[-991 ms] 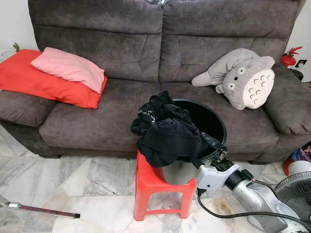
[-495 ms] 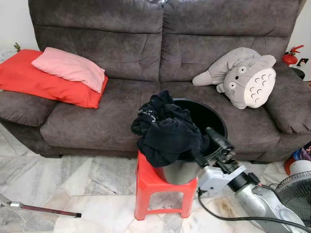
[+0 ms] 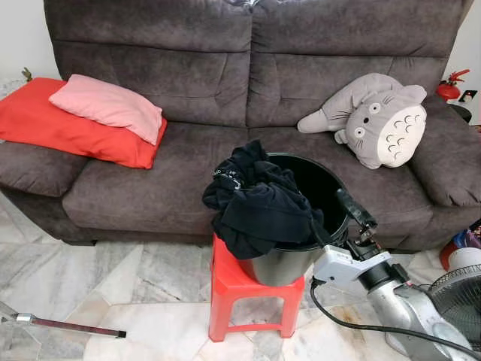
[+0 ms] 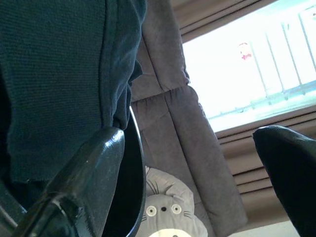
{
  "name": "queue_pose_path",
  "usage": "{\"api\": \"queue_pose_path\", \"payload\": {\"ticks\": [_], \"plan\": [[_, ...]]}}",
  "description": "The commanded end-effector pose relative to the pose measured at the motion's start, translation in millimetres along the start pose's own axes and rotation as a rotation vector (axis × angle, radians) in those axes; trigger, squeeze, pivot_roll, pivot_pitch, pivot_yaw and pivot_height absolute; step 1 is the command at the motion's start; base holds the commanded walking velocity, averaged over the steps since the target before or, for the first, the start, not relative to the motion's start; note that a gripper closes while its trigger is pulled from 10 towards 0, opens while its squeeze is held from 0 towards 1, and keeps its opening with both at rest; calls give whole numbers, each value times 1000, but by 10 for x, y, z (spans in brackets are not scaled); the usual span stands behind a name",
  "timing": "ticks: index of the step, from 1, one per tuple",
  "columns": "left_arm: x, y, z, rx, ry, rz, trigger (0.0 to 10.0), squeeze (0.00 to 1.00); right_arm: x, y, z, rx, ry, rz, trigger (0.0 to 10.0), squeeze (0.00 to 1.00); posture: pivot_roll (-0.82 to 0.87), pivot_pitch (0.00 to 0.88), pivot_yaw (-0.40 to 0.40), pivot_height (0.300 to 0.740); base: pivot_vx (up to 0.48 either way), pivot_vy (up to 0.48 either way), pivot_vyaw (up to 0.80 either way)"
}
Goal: Hang hanger
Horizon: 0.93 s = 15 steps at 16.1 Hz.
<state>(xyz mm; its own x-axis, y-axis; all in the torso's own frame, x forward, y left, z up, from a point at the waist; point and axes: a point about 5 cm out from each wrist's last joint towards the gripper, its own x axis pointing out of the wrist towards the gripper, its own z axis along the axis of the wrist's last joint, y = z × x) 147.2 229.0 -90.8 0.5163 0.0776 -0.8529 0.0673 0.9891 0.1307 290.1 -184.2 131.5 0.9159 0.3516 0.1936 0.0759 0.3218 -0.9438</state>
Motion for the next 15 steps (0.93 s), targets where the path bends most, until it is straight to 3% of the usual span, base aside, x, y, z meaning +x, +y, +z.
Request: {"api": "queue_pose_path", "payload": {"ticks": [1,4,6,10,15], "plan": [[-17,-15,-105,19,41,-10,10000,0,26,1,3,13,9,-3,10000,0,-87,106,19,740,0,0,0],[-17,8,-92,18,36,-1,10000,0,72,68,116,59,-53,36,10000,0,-80,98,21,740,0,0,0],[-17,28,-83,19,36,2,10000,0,-13,282,304,181,-157,240,10000,0,-84,104,25,740,0,0,0],[-8,8,-52,17,28,-5,10000,0,-6,389,232,150,-133,375,10000,0,-86,111,27,740,0,0,0],[-22,91,-63,6,30,6,10000,0,215,232,167,75,-107,233,10000,0,-76,115,30,740,0,0,0]]}}
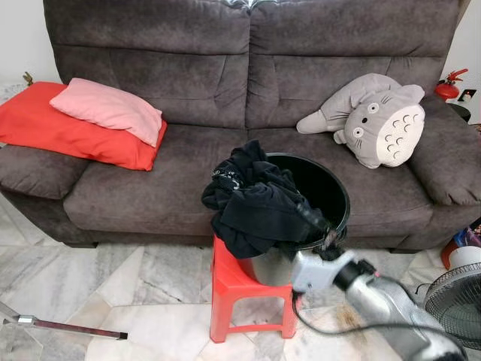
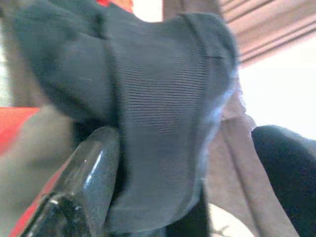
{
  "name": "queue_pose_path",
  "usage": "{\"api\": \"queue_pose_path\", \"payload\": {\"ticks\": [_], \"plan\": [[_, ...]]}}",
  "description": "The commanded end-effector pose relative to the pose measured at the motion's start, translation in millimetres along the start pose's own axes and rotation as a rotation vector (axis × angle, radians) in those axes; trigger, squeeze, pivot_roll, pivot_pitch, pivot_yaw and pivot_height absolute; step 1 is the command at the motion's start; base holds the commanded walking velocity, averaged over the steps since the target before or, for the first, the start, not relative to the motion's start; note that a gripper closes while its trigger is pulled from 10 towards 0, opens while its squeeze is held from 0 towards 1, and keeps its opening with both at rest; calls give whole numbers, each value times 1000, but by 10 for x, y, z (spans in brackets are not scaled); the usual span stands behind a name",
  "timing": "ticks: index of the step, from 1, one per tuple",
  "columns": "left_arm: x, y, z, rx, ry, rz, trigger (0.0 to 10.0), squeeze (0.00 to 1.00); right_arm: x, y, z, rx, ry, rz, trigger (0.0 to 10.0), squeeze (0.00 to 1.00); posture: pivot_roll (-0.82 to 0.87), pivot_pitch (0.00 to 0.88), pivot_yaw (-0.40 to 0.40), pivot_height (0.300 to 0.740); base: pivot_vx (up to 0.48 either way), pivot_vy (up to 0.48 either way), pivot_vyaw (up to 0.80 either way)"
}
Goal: Hang hanger
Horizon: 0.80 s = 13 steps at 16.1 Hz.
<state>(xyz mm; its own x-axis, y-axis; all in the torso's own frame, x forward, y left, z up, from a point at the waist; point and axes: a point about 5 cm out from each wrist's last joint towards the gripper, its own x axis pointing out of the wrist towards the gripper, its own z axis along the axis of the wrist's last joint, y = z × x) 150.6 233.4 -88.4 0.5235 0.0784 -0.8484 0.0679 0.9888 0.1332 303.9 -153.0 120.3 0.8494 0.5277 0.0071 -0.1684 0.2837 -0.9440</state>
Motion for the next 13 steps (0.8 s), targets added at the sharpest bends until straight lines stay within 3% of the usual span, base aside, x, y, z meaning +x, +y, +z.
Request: {"api": "queue_pose_path", "payload": {"ticks": [1,6,9,11,13], "plan": [[-26,55,-104,3,40,6,10000,0,15,-13,-30,-10,19,-21,10000,0,-76,115,30,740,0,0,0],[-32,87,-107,2,42,7,10000,0,88,-157,18,-25,-36,-134,10000,0,-73,121,36,740,0,0,0],[-29,73,-110,1,44,8,10000,0,11,-305,79,-56,-42,-323,10000,0,-72,123,34,740,0,0,0],[-34,54,-143,2,53,6,10000,0,-101,-233,52,-50,6,-355,10000,0,-73,124,35,740,0,0,0],[-43,35,-191,3,63,3,10000,0,-152,-83,-10,-4,73,-308,10000,0,-78,125,38,740,0,0,0]]}}
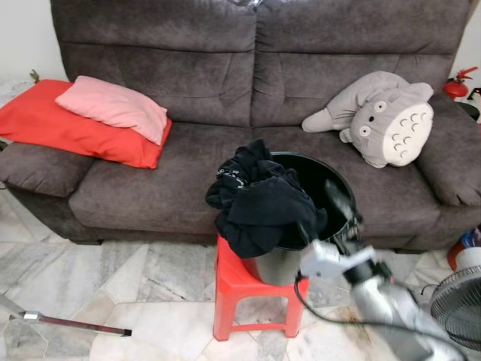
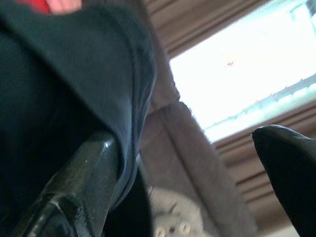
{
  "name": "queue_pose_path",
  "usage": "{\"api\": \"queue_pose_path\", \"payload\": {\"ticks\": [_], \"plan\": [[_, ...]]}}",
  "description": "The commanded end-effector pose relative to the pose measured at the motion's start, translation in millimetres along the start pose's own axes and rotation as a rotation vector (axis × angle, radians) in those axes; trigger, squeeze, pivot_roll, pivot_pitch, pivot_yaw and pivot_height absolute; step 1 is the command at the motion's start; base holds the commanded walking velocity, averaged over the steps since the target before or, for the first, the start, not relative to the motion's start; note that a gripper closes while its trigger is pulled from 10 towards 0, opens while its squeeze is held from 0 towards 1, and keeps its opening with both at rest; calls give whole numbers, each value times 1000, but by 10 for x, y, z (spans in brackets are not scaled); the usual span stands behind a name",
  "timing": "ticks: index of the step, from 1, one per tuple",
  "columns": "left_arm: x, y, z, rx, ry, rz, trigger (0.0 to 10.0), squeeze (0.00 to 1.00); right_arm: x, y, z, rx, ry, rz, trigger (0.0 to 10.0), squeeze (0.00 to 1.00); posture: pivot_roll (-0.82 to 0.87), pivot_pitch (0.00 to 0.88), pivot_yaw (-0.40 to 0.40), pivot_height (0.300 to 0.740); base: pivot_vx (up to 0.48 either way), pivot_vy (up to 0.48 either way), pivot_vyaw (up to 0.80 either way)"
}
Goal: Hang hanger
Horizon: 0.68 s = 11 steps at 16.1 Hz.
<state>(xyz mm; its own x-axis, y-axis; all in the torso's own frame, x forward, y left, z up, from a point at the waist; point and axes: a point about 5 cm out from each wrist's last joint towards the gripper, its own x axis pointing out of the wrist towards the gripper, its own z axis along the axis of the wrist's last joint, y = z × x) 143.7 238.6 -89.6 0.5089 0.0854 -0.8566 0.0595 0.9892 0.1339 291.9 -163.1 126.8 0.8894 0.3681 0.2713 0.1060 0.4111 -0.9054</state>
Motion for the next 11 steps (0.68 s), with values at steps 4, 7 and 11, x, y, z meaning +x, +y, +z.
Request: {"api": "queue_pose_path", "payload": {"ticks": [4,7,11], "plan": [[-24,1,-130,13,47,-4,10000,0,-11,157,-78,-1,86,72,10000,0,-77,120,45,740,0,0,0],[-24,63,-92,11,41,5,10000,0,130,69,-76,-35,52,23,10000,0,-73,117,48,740,0,0,0],[-11,10,-70,13,36,0,10000,0,306,-13,-23,-93,-13,-76,10000,0,-66,118,52,740,0,0,0]]}}
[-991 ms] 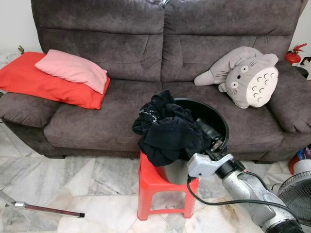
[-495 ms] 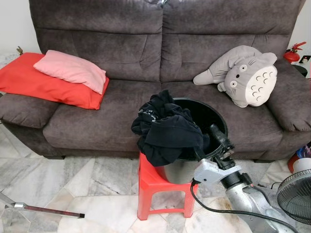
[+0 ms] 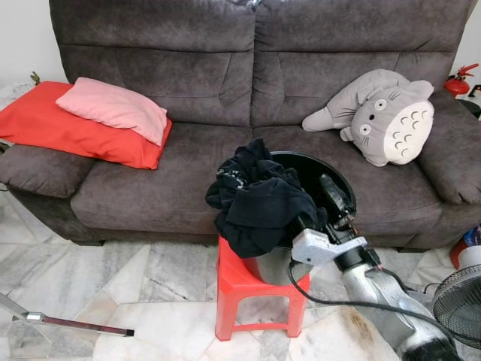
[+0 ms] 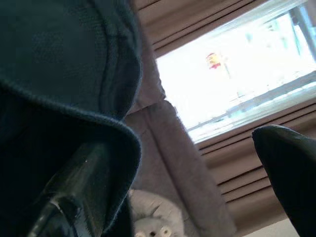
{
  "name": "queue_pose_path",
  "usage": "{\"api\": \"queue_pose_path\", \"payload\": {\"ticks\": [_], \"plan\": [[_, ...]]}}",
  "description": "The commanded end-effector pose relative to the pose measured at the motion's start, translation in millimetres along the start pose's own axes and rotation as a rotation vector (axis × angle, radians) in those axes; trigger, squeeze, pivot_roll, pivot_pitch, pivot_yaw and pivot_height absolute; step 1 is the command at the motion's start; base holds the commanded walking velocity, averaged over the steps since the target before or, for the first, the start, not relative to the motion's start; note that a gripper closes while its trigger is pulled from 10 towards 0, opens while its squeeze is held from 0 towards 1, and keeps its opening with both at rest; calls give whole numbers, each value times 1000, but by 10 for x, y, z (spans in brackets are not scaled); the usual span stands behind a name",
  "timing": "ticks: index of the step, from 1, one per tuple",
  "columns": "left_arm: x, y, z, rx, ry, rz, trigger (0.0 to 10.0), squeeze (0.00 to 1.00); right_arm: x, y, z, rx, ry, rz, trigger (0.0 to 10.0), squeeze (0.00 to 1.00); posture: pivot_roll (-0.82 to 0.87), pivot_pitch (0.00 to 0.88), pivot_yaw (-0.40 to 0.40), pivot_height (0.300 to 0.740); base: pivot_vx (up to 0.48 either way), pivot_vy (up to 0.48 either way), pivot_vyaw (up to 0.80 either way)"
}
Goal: Hang hanger
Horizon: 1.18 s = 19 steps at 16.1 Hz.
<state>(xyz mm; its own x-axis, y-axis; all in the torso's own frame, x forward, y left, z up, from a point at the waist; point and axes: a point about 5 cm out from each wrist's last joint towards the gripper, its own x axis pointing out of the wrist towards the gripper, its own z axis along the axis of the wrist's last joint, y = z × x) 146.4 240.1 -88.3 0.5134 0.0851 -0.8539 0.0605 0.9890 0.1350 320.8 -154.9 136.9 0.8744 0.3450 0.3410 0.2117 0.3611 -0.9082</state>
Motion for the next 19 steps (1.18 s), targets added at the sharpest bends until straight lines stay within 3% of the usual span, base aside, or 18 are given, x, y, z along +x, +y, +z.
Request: {"api": "queue_pose_path", "payload": {"ticks": [1,3,6,10,13,14,15,19], "plan": [[-15,-9,-97,12,41,-1,10000,0,3,43,14,6,-3,15,10000,0,-66,118,52,740,0,0,0],[-18,-2,-105,12,42,-1,10000,0,-15,227,55,72,-10,118,10000,0,-61,119,52,740,0,0,0],[-19,-15,-115,11,42,-4,10000,0,-33,363,84,72,-53,239,10000,0,-59,120,48,740,0,0,0],[-35,33,-148,7,44,6,10000,0,96,83,70,2,-102,38,10000,0,-60,116,47,740,0,0,0],[-40,54,-154,7,43,7,10000,0,141,22,141,-3,-170,0,10000,0,-58,109,45,740,0,0,0],[-41,58,-152,9,42,6,10000,0,129,108,162,2,-180,64,10000,0,-61,105,44,740,0,0,0],[-40,58,-150,10,43,5,10000,0,102,205,140,84,-142,138,10000,0,-60,102,43,740,0,0,0],[-32,48,-123,7,38,2,10000,0,8,474,48,50,-83,371,10000,0,-59,100,40,740,0,0,0]]}}
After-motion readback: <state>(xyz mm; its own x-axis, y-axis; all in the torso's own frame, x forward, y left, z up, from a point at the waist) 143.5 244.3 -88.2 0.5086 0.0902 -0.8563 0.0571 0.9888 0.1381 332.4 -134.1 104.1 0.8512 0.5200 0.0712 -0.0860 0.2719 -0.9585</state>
